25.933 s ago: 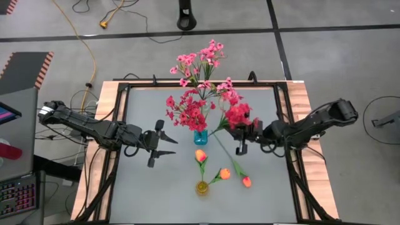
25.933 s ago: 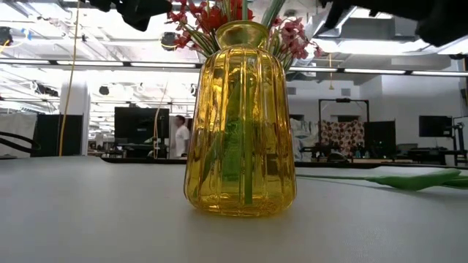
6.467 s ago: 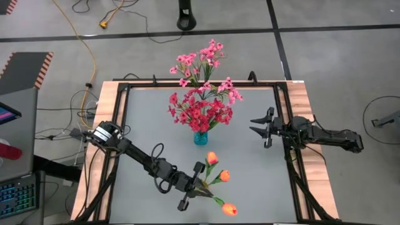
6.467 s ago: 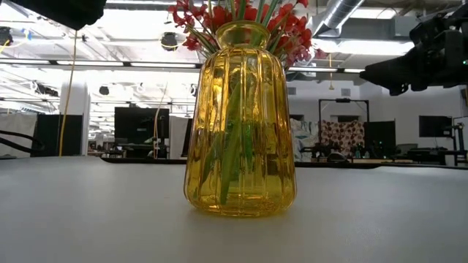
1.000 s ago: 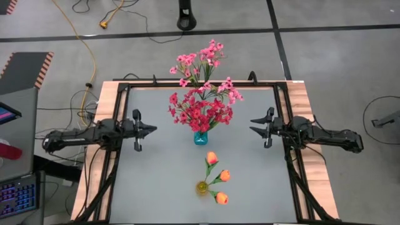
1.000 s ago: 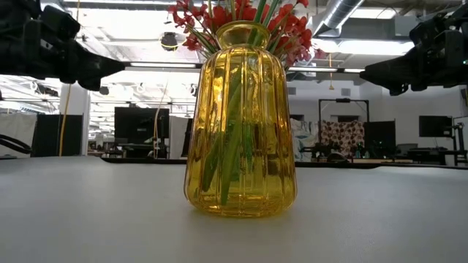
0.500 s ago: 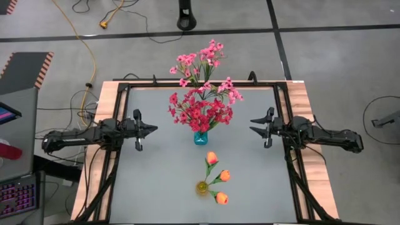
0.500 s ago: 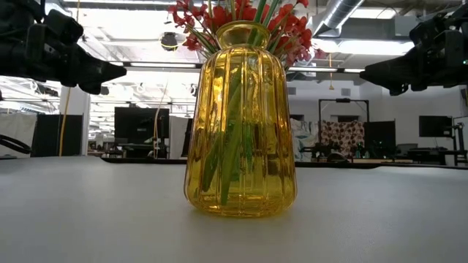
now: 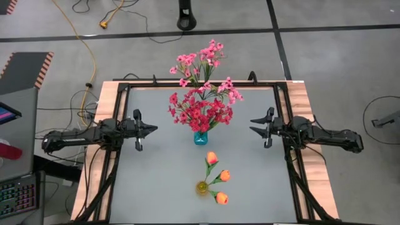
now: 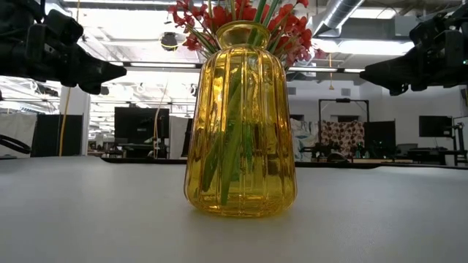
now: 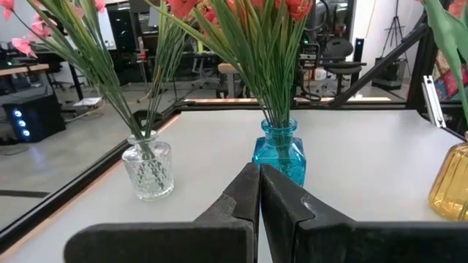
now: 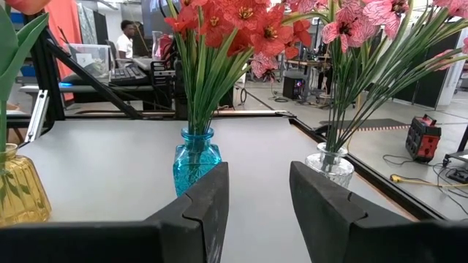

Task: Sort flowers into vase by color
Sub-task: Return to Home Position

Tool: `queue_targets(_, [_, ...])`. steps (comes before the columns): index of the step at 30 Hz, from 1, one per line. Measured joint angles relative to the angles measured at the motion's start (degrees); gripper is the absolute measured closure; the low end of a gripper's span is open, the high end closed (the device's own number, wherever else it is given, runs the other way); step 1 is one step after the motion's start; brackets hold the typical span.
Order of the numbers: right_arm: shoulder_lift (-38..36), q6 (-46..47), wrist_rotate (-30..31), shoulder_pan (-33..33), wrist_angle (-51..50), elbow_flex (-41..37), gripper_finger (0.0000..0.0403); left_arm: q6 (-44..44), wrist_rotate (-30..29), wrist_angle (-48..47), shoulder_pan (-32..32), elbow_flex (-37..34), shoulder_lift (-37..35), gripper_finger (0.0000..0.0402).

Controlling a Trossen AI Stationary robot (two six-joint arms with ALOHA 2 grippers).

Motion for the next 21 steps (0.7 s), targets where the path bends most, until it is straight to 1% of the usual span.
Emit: queue_targets(21, [0.01,0.0,0.0,0.0,0.0,-0.02,0.0232,-0.45,0.02,0.0,0.0,-0.04,0.0,0.0401])
